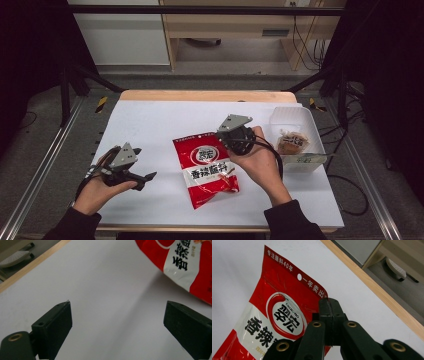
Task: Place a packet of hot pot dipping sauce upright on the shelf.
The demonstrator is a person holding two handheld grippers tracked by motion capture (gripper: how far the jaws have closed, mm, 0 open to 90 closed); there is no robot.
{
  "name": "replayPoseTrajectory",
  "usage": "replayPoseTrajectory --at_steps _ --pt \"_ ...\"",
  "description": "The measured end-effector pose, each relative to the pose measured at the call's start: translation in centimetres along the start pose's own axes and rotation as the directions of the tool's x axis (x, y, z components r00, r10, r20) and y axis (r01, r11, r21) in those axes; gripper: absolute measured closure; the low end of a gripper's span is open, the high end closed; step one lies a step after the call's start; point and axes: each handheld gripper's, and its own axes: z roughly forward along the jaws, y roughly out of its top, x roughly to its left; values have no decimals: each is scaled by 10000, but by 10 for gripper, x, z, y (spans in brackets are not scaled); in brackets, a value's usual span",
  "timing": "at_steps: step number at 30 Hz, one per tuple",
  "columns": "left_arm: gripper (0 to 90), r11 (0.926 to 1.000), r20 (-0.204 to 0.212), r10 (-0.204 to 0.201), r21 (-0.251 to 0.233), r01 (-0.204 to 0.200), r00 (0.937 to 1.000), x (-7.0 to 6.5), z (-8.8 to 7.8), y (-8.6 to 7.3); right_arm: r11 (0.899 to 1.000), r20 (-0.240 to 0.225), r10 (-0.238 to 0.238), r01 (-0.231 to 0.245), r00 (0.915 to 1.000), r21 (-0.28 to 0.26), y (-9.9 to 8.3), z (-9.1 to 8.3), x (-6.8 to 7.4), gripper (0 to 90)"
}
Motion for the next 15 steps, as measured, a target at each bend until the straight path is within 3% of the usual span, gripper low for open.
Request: replayPoseTrajectory --at_steps 6,9,15 --pt "97 9997 178 231 -35 -230 9996 4 8 23 9998 -95 -171 170 9998 -143 9 -2 2 900" --pt "189 9997 543 239 -32 -238 9982 4 9 32 9996 -149 -229 227 9996 -153 12 -2 6 900" --pt "183 9993 851 280 241 -301 9960 7 15 38 9986 -209 -396 388 9990 -357 22 -7 9 900"
